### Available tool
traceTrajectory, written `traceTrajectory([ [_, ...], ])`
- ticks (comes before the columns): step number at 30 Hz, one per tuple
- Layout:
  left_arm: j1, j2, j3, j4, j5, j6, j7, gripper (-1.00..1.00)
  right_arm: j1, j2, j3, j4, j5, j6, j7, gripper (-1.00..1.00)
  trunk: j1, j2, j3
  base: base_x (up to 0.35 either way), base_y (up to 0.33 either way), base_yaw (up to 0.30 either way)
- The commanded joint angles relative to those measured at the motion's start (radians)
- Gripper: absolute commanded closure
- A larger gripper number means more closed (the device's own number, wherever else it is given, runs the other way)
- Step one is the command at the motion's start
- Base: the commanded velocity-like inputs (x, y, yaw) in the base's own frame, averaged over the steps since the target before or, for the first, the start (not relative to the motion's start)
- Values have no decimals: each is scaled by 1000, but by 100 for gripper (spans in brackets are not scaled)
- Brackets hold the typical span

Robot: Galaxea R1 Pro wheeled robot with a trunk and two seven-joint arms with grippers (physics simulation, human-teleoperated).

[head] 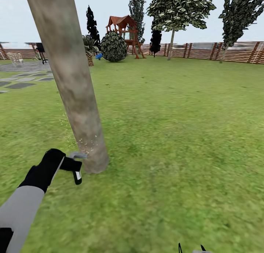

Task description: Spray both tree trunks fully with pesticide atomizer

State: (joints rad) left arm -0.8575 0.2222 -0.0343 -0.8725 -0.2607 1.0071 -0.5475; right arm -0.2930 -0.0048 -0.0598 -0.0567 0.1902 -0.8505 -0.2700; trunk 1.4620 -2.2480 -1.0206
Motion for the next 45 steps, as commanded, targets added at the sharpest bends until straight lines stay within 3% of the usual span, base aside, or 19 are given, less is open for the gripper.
traceTrajectory([
  [1,-2,-10,-6,-8,-6,0,-1,100,0,0,0,0,0,-1,0,-100,0,0,0,0,0,0],
  [5,-12,-1,-9,-12,-9,1,-2,100,0,0,0,0,0,-1,0,-100,0,0,0,0,0,0],
  [8,-20,41,-4,-13,-11,1,-2,100,0,0,0,1,0,0,0,-100,0,0,0,-188,47,0],
  [10,-32,45,-6,-13,-10,1,-2,100,0,0,0,1,0,0,0,-100,0,0,0,-113,32,0],
  [15,-93,10,-9,-11,-8,8,-2,100,0,0,0,1,0,0,0,-100,0,0,0,-13,4,0],
  [18,-129,-25,-10,-9,-8,10,-2,100,0,0,0,1,0,-1,0,-100,0,0,0,0,0,0],
  [20,-137,-13,-9,-3,-7,10,-2,100,0,-1,0,1,0,1,0,-100,0,0,0,0,0,0],
  [23,-138,35,-7,4,-7,10,-2,100,0,-1,0,1,0,1,0,-100,0,0,0,0,0,0],
  [26,-138,67,-5,6,-6,10,-2,100,0,-1,0,1,0,1,0,-100,0,0,0,0,0,0],
  [29,-137,68,-9,3,-6,10,-2,100,0,-1,0,1,0,1,0,-100,0,0,0,0,0,0],
  [33,-140,31,-10,-9,-6,11,-2,100,0,-1,0,1,0,1,0,-100,0,0,0,0,0,0],
  [36,-164,25,-10,-10,-5,13,-2,100,0,0,0,1,0,1,0,-100,0,0,0,0,0,0],
  [40,-172,46,-9,-4,-7,15,-2,100,0,0,0,1,0,1,0,-100,0,0,0,0,0,0],
  [42,-179,81,-8,3,-8,16,-2,100,0,-1,0,1,0,1,0,-100,0,0,0,0,0,0],
  [45,-179,98,-9,4,-7,16,-2,100,0,-1,0,1,0,1,0,-100,0,0,0,0,0,0],
])
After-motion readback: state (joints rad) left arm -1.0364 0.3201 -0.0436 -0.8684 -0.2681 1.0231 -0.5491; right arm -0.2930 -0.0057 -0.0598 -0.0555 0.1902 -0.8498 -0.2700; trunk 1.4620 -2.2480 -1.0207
